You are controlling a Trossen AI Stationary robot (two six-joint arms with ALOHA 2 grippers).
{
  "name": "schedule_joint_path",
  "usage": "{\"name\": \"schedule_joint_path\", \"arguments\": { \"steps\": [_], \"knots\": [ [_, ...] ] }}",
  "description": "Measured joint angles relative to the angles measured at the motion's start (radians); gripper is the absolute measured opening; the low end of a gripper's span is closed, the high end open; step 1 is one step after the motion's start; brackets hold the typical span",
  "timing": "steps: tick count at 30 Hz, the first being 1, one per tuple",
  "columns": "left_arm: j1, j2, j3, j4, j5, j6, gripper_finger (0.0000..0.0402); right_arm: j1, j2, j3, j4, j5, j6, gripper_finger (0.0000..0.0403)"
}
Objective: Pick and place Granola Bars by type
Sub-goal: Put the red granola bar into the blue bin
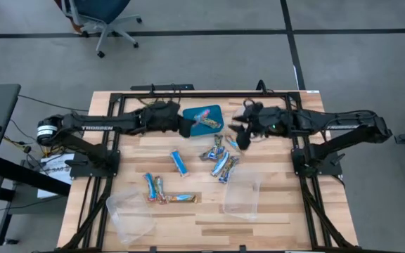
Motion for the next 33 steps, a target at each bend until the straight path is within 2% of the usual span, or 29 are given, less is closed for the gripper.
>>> {"name": "schedule_joint_path", "arguments": {
  "steps": [6,8,13,17,25,29,33],
  "knots": [
    [0.092,0.117,0.091,-0.128,0.071,0.074,0.0000,-0.124,0.011,0.000,-0.003,0.025,0.002,0.0166],
    [0.104,0.167,0.131,-0.186,0.066,0.106,0.0000,-0.155,0.014,-0.001,-0.011,0.020,0.001,0.0166],
    [0.126,0.264,0.237,-0.258,0.053,0.209,0.0004,-0.195,0.013,-0.001,-0.021,-0.004,0.001,0.0166],
    [0.132,0.309,0.277,-0.294,0.062,0.270,0.0030,-0.201,0.012,-0.001,-0.022,-0.019,-0.001,0.0166],
    [0.167,0.311,0.280,-0.332,0.080,0.259,0.0111,-0.199,0.012,-0.001,-0.052,-0.059,-0.024,0.0166],
    [0.155,0.271,0.280,-0.338,0.174,0.340,0.0120,-0.196,0.012,-0.001,-0.052,-0.134,-0.052,0.0166],
    [0.108,0.188,0.280,-0.356,0.294,0.410,0.0120,-0.167,0.012,-0.001,-0.064,-0.165,-0.057,0.0166]
  ]
}}
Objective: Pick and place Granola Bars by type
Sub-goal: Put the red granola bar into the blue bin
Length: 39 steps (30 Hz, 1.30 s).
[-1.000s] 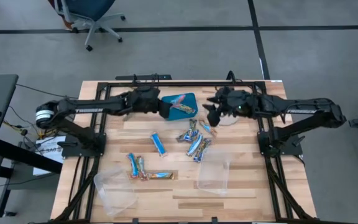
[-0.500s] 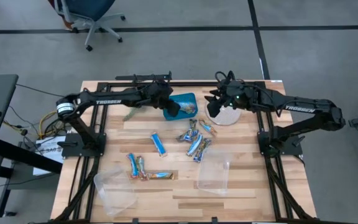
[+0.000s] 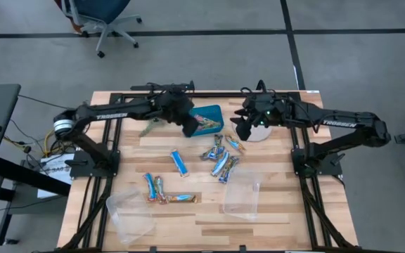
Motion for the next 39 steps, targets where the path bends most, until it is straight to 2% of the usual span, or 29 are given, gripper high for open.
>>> {"name": "schedule_joint_path", "arguments": {
  "steps": [3,6,15,21,25,30,36,39],
  "knots": [
    [-0.061,-0.075,0.000,-0.085,0.055,-0.002,0.0120,0.035,0.000,0.000,-0.034,-0.013,-0.002,0.0166],
    [-0.142,-0.133,0.000,-0.210,0.053,-0.111,0.0121,0.073,0.000,0.000,-0.083,-0.022,0.012,0.0166],
    [-0.462,-0.197,0.000,-0.474,-0.151,-0.692,0.0121,0.147,0.000,0.000,-0.223,-0.021,0.075,0.0166],
    [-0.631,-0.191,0.000,-0.637,-0.238,-1.101,0.0121,0.168,0.000,0.000,-0.266,-0.020,0.111,0.0166],
    [-0.719,-0.152,-0.001,-0.714,-0.273,-1.292,0.0121,0.174,0.000,0.000,-0.270,-0.018,0.106,0.0166],
    [-0.779,-0.041,-0.001,-0.708,-0.275,-1.383,0.0121,0.179,0.000,0.000,-0.270,-0.022,0.051,0.0166],
    [-0.787,0.100,-0.002,-0.699,-0.237,-1.409,0.0121,0.179,-0.001,0.000,-0.269,-0.027,0.007,0.0166],
    [-0.787,0.161,-0.002,-0.682,-0.212,-1.409,0.0121,0.178,-0.001,0.000,-0.256,-0.075,-0.032,0.0166]
  ]
}}
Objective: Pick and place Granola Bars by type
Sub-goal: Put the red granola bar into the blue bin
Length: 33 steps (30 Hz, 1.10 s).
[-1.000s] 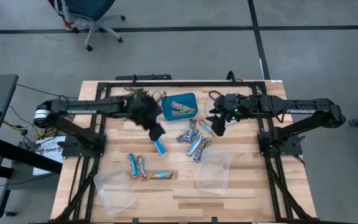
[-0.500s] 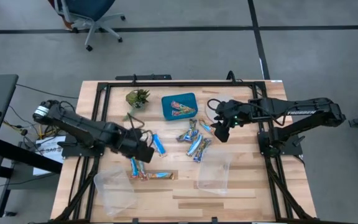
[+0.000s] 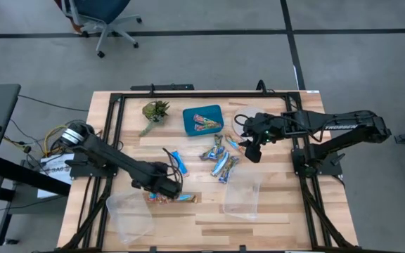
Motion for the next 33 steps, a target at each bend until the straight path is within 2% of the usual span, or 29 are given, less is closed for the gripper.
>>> {"name": "schedule_joint_path", "arguments": {
  "steps": [6,9,22,25,30,33],
  "knots": [
    [0.000,0.067,0.000,0.013,0.035,0.000,0.0121,0.007,0.000,0.000,0.090,-0.174,-0.132,0.0166],
    [0.000,0.067,-0.024,0.054,0.032,-0.015,0.0121,0.006,0.000,0.000,0.119,-0.226,-0.162,0.0166],
    [0.007,0.067,-0.141,0.179,0.068,-0.053,0.0120,0.006,0.000,0.000,0.137,-0.237,-0.184,0.0166],
    [0.006,0.066,-0.145,0.184,0.067,-0.052,0.0101,0.006,0.000,0.000,0.137,-0.237,-0.183,0.0166],
    [0.006,0.066,-0.145,0.193,0.067,-0.025,0.0021,0.006,0.000,0.000,0.137,-0.237,-0.183,0.0166],
    [0.006,0.066,-0.145,0.199,0.066,-0.018,0.0011,0.006,0.000,0.000,0.137,-0.237,-0.182,0.0166]
  ]
}}
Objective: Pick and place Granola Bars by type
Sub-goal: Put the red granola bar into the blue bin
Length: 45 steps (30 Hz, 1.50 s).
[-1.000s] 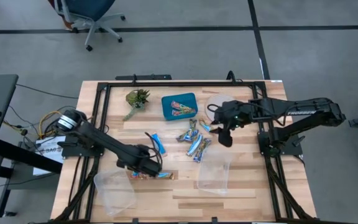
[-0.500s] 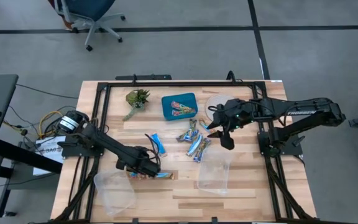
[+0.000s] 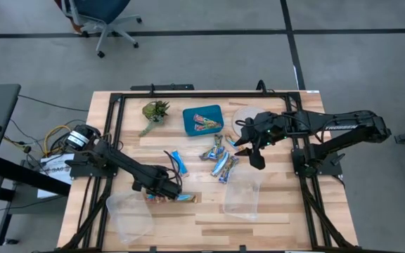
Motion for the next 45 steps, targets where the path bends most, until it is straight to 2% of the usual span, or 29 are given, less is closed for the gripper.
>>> {"name": "schedule_joint_path", "arguments": {
  "steps": [3,6,13,16,19,24,27,32,39,45],
  "knots": [
    [0.001,0.000,0.012,0.003,-0.009,0.032,0.0006,0.000,0.000,0.000,0.000,-0.004,-0.002,0.0166],
    [0.010,-0.004,0.054,0.017,-0.054,0.072,0.0003,-0.001,0.000,0.000,0.014,-0.058,-0.024,0.0166],
    [0.092,-0.051,0.162,-0.005,-0.260,0.187,0.0001,-0.044,0.000,0.000,0.094,-0.068,-0.024,0.0166],
    [0.163,-0.092,0.222,-0.050,-0.377,0.298,0.0001,-0.073,0.000,0.000,0.115,-0.007,-0.025,0.0166],
    [0.265,-0.137,0.272,-0.052,-0.434,0.460,0.0000,-0.110,0.000,0.000,0.132,0.097,-0.024,0.0166],
    [0.473,-0.150,0.343,-0.036,-0.395,0.749,0.0000,-0.197,0.000,0.000,0.103,0.228,0.032,0.0166],
    [0.576,-0.150,0.363,0.026,-0.349,0.888,0.0000,-0.264,0.000,0.000,0.069,0.240,0.072,0.0166],
    [0.702,-0.148,0.363,0.084,-0.276,1.020,0.0000,-0.371,0.007,0.000,-0.016,0.242,0.138,0.0166],
    [0.778,-0.066,0.363,0.148,-0.203,1.148,0.0000,-0.443,0.041,0.003,-0.040,0.228,0.142,0.0166],
    [0.781,0.017,0.362,0.196,-0.186,1.214,0.0005,-0.454,0.058,0.000,-0.045,0.216,0.142,0.0166]
  ]
}}
